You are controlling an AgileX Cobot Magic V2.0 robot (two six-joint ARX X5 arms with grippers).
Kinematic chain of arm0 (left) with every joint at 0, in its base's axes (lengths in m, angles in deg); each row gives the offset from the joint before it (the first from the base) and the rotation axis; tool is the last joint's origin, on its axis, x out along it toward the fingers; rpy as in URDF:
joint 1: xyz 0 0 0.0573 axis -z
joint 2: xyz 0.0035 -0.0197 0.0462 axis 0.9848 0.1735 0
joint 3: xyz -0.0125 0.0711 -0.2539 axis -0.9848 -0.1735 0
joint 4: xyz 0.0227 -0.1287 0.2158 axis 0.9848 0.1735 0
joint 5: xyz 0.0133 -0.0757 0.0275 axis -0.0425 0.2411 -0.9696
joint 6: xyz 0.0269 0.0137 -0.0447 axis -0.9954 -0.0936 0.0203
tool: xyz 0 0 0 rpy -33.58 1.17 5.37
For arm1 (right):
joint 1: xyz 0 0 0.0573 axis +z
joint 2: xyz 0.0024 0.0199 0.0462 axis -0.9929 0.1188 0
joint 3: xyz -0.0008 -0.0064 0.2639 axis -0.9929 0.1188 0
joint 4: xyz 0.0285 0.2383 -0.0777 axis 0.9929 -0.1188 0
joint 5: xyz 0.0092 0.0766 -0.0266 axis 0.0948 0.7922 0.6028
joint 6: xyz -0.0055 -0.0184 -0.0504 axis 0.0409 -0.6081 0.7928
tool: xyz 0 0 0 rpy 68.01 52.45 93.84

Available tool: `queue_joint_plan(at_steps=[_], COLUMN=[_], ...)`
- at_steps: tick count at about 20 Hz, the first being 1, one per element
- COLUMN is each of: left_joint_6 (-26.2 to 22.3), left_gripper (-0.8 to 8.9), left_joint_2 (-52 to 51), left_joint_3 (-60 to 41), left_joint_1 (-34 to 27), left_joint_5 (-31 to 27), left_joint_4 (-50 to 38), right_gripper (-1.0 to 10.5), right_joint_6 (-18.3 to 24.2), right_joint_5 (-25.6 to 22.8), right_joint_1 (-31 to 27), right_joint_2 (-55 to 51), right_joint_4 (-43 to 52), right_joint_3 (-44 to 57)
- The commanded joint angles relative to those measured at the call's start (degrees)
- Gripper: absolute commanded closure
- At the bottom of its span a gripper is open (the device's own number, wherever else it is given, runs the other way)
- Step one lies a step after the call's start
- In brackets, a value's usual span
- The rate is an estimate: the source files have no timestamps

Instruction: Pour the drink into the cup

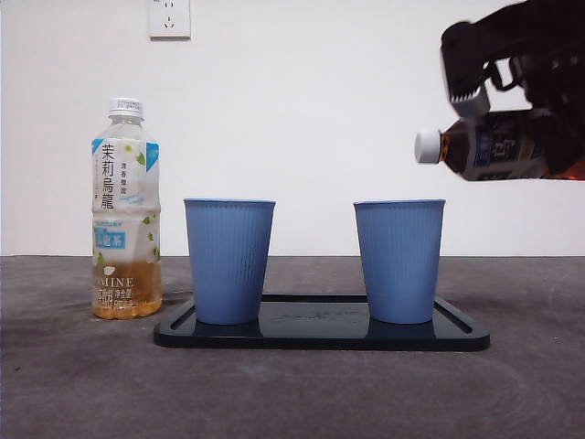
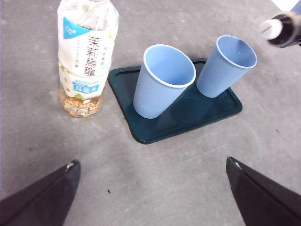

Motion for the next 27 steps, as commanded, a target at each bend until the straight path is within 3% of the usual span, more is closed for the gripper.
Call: queue_joint_plan(at_steps=[1,18,21,24,27], left_joint_6=[-0.7,-0.7,-0.7,-0.7,-0.72], left_gripper=[3.16,3.16,3.16,3.16,3.16], left_joint_2=[0.26,0.26,0.26,0.26,0.26], left_joint_3=[1.29,1.29,1.29,1.29,1.29], left_joint_1=[0.39,0.44,0.44,0.44,0.42], left_joint_5=[0.07,0.07,0.07,0.07,0.07], left_joint_4=[-0.42,-0.42,-0.42,-0.44,-0.46], right_gripper=[8.3,8.3,8.3,8.3,8.3], right_joint_6=[1.97,1.64,-4.35,-13.92,-26.51], right_joint_5=[-2.27,-2.99,-2.91,0.81,7.5], right_joint_1=[0.81,0.85,0.83,0.37,-0.66], right_joint_2=[0.81,1.38,1.18,-0.5,-4.48], right_joint_4=[2.54,2.99,3.93,3.74,3.74], right_joint_3=[-2.19,-2.19,-2.36,-3.58,-4.26])
